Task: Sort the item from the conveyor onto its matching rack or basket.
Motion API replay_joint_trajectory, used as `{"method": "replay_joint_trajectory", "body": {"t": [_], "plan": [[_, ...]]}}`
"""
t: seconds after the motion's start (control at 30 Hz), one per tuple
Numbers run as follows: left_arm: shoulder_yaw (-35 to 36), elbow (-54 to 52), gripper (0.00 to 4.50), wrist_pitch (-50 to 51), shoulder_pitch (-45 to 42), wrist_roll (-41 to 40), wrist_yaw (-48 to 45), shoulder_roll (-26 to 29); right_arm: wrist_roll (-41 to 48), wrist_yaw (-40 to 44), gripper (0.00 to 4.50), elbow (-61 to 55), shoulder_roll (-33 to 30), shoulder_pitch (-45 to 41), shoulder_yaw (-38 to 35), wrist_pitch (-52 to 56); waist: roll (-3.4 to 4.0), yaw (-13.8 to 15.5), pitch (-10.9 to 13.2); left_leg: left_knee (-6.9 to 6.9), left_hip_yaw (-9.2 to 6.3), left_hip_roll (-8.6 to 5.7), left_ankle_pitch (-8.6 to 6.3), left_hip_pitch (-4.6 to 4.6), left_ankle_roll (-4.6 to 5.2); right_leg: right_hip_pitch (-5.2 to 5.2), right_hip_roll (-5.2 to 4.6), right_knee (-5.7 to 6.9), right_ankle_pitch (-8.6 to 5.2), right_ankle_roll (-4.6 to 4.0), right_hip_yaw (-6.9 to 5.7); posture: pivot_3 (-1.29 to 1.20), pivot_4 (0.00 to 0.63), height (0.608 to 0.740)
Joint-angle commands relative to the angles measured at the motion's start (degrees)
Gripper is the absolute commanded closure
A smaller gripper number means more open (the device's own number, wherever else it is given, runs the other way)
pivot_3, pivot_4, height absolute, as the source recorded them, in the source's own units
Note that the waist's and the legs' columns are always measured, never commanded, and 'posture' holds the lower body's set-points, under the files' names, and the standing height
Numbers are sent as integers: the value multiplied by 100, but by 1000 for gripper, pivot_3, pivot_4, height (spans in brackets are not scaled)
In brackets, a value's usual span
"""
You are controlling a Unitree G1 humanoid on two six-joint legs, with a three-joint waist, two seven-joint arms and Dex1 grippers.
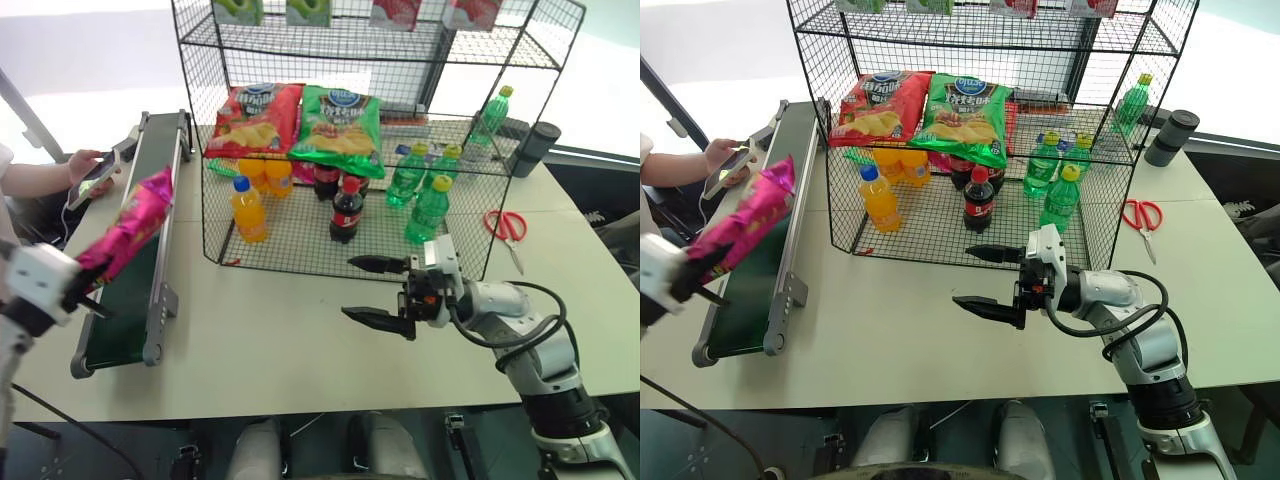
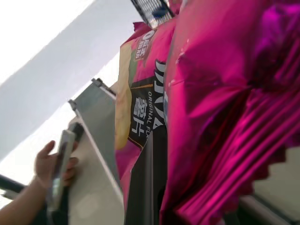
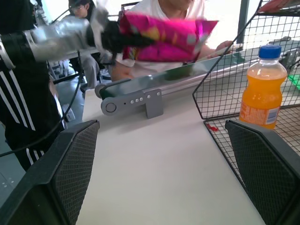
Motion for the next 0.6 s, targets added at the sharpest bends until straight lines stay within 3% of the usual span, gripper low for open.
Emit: {"method": "replay_joint_trajectory", "body": {"t": [0.03,0.17,0.23,0.37,0.43,0.6], "plan": [[1055,-769,4480,2229,278,-2393,-1025,610,-17,111,0,32,-32,-139,-57,-138,4,-24,3,1,0,-1,0,0,0,0,2,0,0,0,0,0,150,740],[1536,-1380,4480,4267,909,-4305,-1611,860,155,178,0,60,-135,-202,-119,133,14,-42,8,1,4,-8,0,4,1,3,12,-4,0,1,6,0,150,740],[1386,-1753,4480,4711,981,-4764,-1662,810,273,132,0,20,-246,-203,-108,517,14,-33,8,1,4,-7,0,3,0,2,18,-4,-1,2,8,0,150,740],[192,-2145,4480,5338,156,-5993,-1052,372,1381,179,0,-330,-562,-91,-480,1696,21,39,12,2,-16,-8,3,4,-6,15,23,-7,-2,-1,4,0,150,740],[-315,-2138,4480,5540,-265,-6306,-802,105,1778,126,0,-421,-703,-53,-634,2123,19,88,11,2,-18,-13,3,4,-6,17,20,-9,-2,-3,7,0,150,740],[-1445,-2045,4480,5907,-1141,-6093,-645,-520,2728,-200,0,-681,-973,-87,-928,3127,3,95,2,2,-19,-13,3,1,-5,16,27,-10,-1,-3,7,0,150,740]]}}
